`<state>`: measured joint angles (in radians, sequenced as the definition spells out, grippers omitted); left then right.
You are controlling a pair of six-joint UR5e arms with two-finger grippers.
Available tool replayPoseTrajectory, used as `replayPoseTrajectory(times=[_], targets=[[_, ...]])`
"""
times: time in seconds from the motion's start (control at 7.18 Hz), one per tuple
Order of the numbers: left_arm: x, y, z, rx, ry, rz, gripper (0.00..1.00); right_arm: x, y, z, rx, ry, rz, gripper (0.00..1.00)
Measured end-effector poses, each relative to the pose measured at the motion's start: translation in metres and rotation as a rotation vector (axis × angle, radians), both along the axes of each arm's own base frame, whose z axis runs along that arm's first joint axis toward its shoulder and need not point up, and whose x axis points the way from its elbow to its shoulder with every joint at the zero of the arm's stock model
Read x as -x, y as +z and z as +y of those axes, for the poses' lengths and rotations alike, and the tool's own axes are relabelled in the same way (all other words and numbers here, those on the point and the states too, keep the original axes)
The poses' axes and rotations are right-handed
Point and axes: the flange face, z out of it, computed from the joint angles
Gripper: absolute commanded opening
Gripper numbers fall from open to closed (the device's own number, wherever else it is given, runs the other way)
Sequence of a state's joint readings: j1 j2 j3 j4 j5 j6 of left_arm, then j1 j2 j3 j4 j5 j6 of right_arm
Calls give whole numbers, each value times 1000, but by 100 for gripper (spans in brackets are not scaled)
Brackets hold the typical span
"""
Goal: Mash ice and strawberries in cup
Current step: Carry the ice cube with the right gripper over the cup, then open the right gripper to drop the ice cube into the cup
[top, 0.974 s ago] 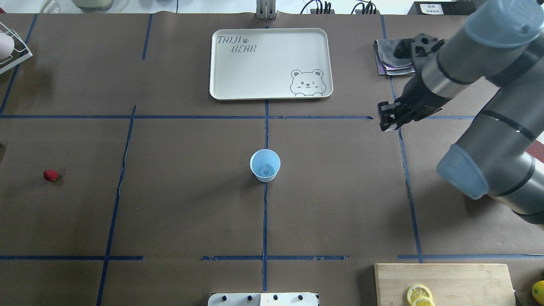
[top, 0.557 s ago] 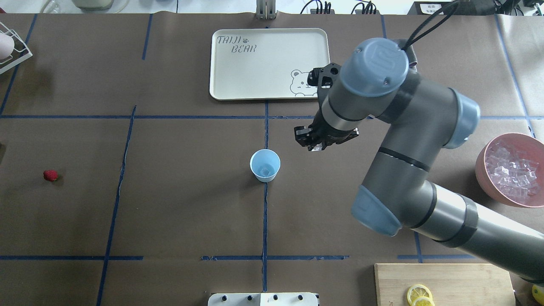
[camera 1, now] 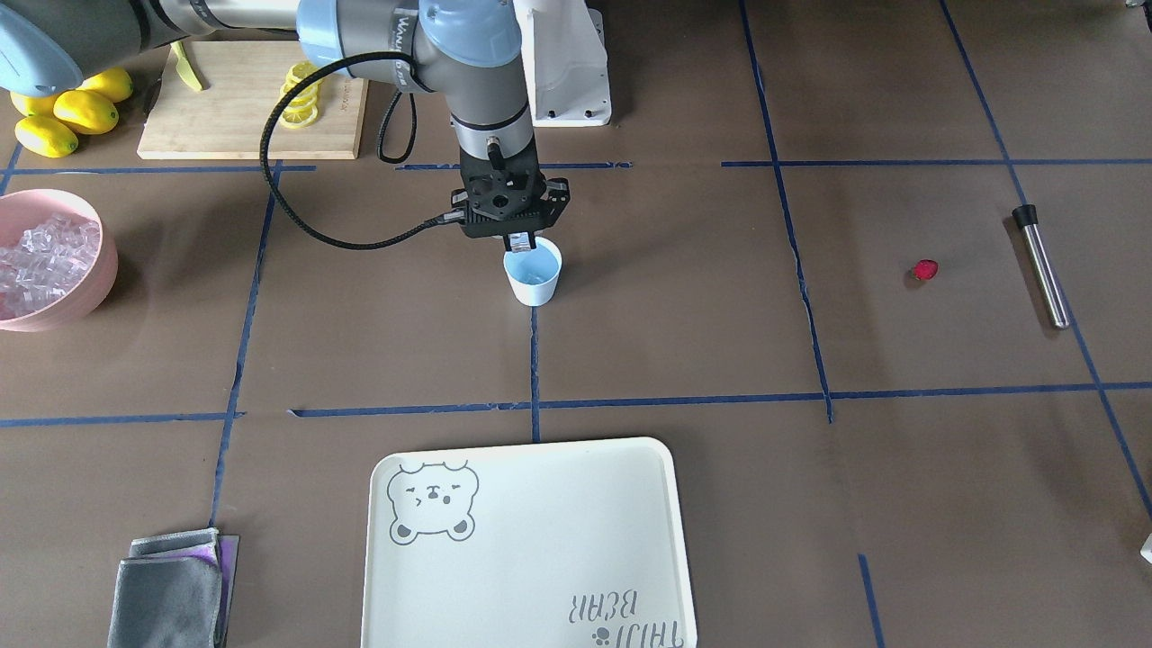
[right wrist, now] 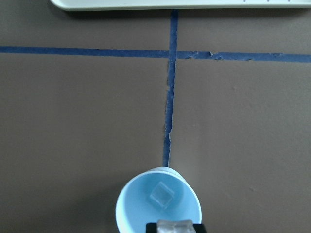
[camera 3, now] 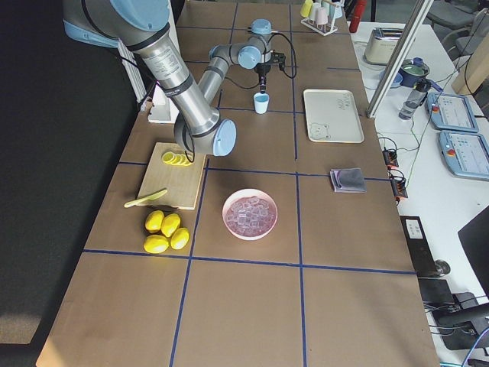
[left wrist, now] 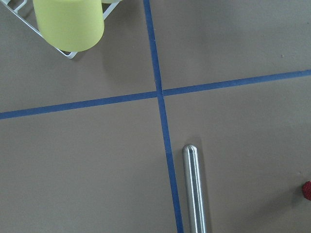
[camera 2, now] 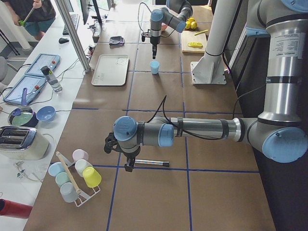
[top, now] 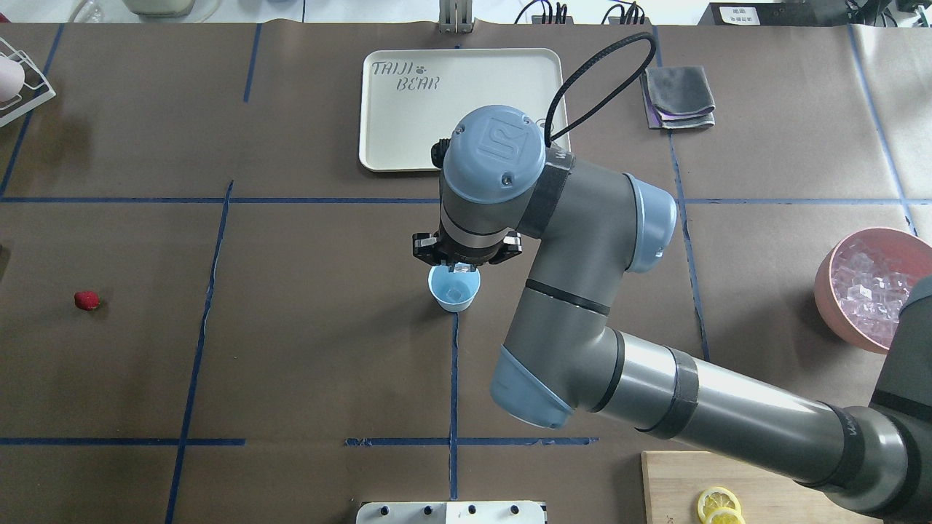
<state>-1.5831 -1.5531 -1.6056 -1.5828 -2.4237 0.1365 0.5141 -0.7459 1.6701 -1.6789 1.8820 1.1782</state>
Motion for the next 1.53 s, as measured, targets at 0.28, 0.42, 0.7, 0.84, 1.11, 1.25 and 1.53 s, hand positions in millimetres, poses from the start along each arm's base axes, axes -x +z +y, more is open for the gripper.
replayPoseTrajectory(times=[0.28, 0.42, 0.7, 0.84, 1.11, 1.25, 1.53], targets=[[0, 1, 0, 1, 0, 0, 100, 8, -3, 0, 2, 0, 5, 36], [0, 1, 0, 2, 0, 0, 100, 8, -3, 0, 2, 0, 6, 89], [0, 1, 0, 2, 0, 0, 100, 10, -2, 2, 3, -2, 9, 98], [0, 1, 0, 2, 0, 0, 100, 11, -2, 2, 3, -3, 9, 98], [0, 2, 0, 3, 0, 0, 100, 11, -2, 3, 5, -3, 8, 98], [0, 1, 0, 2, 1, 0, 100, 10, -3, 3, 5, -3, 7, 99], [-1, 1, 0, -1, 2, 0, 100, -18, 4, 1, 6, 13, 6, 99]])
